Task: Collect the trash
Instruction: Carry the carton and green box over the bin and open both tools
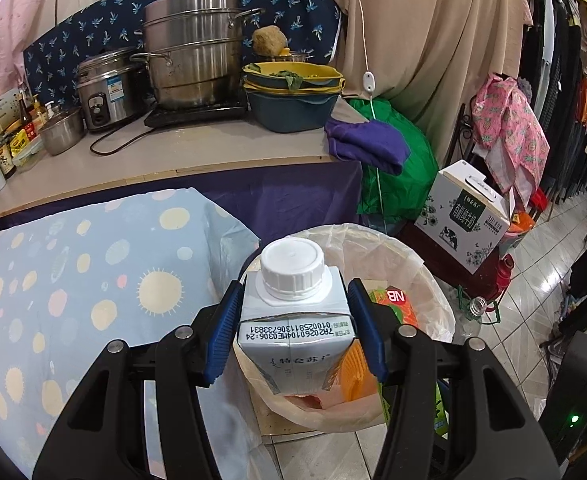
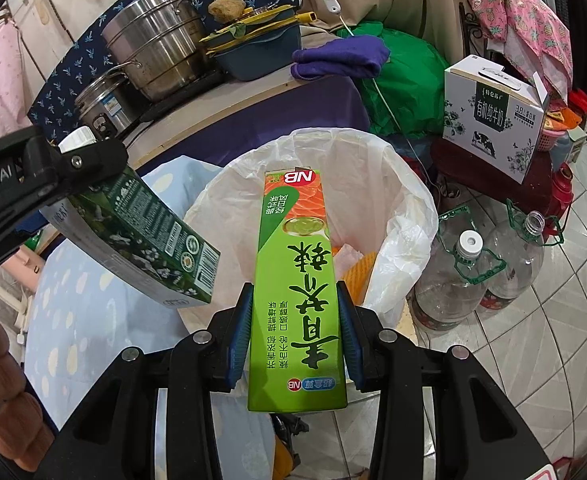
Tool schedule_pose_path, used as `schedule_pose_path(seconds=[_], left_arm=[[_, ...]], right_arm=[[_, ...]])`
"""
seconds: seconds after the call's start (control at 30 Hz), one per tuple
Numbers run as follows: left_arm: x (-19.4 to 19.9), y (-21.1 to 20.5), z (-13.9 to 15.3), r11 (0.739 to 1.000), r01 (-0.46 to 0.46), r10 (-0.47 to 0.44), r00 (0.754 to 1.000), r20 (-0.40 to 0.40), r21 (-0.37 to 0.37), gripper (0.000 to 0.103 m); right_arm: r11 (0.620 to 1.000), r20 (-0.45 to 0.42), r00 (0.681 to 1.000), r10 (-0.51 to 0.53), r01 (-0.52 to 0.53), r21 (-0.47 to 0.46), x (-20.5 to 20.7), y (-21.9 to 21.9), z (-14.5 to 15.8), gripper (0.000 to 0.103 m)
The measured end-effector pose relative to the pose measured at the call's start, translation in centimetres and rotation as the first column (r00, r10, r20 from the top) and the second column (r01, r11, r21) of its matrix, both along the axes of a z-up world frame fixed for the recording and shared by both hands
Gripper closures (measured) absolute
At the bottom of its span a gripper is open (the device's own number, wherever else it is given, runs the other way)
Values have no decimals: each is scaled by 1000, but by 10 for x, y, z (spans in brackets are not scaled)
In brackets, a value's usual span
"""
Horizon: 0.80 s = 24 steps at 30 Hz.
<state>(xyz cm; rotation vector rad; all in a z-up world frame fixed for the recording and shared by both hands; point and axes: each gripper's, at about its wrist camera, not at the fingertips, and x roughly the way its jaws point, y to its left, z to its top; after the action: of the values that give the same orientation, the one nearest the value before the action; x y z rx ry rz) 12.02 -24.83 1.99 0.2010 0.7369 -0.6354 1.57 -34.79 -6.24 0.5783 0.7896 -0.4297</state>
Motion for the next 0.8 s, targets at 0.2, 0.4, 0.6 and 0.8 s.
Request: schedule_pose_path(seconds=[0.2, 0.4, 0.6, 0.8], left_arm=[[5, -5, -9, 1000, -1, 1, 1000, -20, 18, 51], [10, -10, -15, 1000, 5, -4, 999, -40, 15, 51], [12, -11, -15, 1000, 2, -3, 1000, -31, -7, 42], [14, -7, -11, 1000, -9, 9, 1000, -10, -15, 32]], right_arm=[[1000, -9, 1000, -5, 5, 5, 7, -4, -4, 65], [1000, -8, 1000, -8, 8, -4, 13, -6, -3, 64], [999, 33, 999, -40, 40, 4, 12, -12, 2, 50], [999, 51, 998, -48, 48, -4, 11, -14, 9, 46]])
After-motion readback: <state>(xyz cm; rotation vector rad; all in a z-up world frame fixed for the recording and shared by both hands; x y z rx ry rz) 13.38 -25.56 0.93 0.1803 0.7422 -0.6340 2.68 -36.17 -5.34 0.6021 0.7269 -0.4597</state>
